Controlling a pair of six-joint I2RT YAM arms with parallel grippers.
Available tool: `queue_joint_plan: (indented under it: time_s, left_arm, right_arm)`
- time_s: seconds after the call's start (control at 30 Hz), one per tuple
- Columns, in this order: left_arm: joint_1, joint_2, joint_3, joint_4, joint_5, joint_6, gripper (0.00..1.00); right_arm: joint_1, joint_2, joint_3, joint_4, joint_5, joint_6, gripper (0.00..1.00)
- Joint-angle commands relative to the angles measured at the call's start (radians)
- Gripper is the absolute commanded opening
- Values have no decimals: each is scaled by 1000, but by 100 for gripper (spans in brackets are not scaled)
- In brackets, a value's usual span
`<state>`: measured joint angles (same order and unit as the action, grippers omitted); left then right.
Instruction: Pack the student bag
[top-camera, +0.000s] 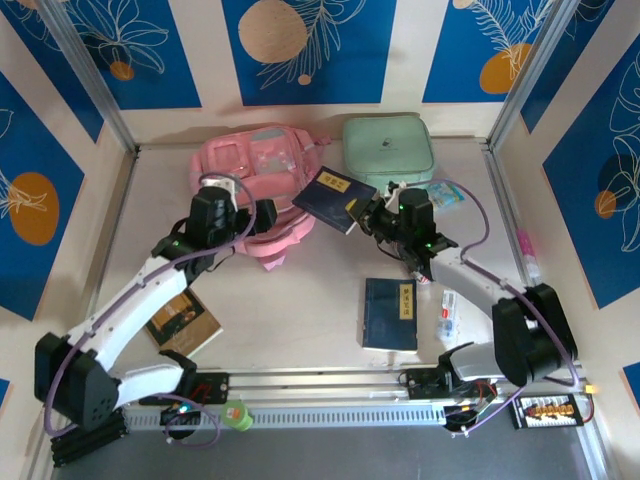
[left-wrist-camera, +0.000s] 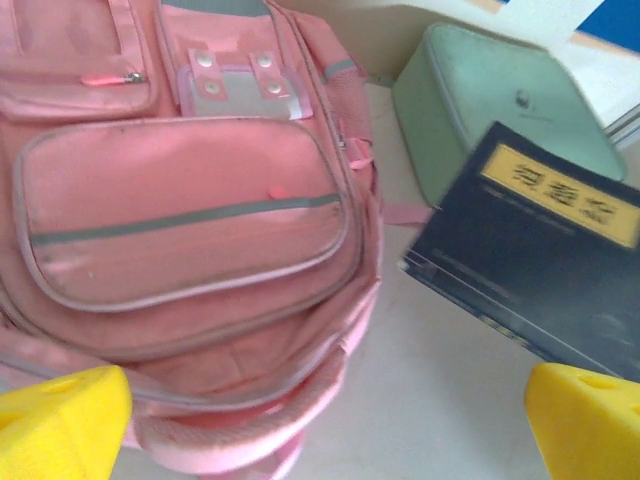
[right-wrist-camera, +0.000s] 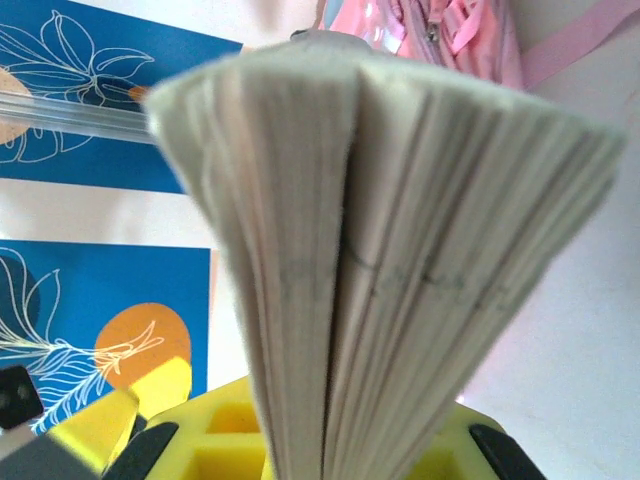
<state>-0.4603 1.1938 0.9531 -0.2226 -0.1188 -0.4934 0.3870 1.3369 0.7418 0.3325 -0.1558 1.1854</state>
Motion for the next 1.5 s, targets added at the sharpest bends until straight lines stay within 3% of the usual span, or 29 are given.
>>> queue_joint_plan:
  time_s: [0.0,0.13,0.27,0.37,0.5,0.63,0.9,0.97,1.07,1.37,1.47]
  left_arm:
    - [52,114,41,-2,55,131,100]
    - [99,314,149,9,203,151,100]
    - [100,495,320,-91,229,241,100]
    - [99,604,458,-226,250,494,98]
    - [99,711,623,-457,80,740,91]
    - [98,755,657,-519,156,922,86]
    - [94,903,814,-614,34,1023,74]
    - [91,933,848,-652,26,1066,65]
    - [90,968,886,-642,-73,1078,51]
    - [83,965,880,-589,-97,1124,48]
    - [80,950,875,-584,-107,1133,33]
  right_arm:
    - [-25,-66,-26,-78,19,-75,0]
    - [-44,-126,-50,-132,34,-105,0]
    - [-67,-176,-60,-189,46,-135,0]
    - [-88,-202,-71,-209,48,-134,0]
    - [-100,-211,-78,-210,42,-130,0]
    - [-100,-201,-113,-118,19,-120,0]
    - [-95,-186,-122,-81,-1,-92,0]
    - [-92,-193,-124,-85,1,-94,0]
    - [-92,-201,-121,-93,3,-100,0]
    - [-65,-190,-94,-102,11,-122,0]
    - [-63,-190,-100,-104,22,-119,0]
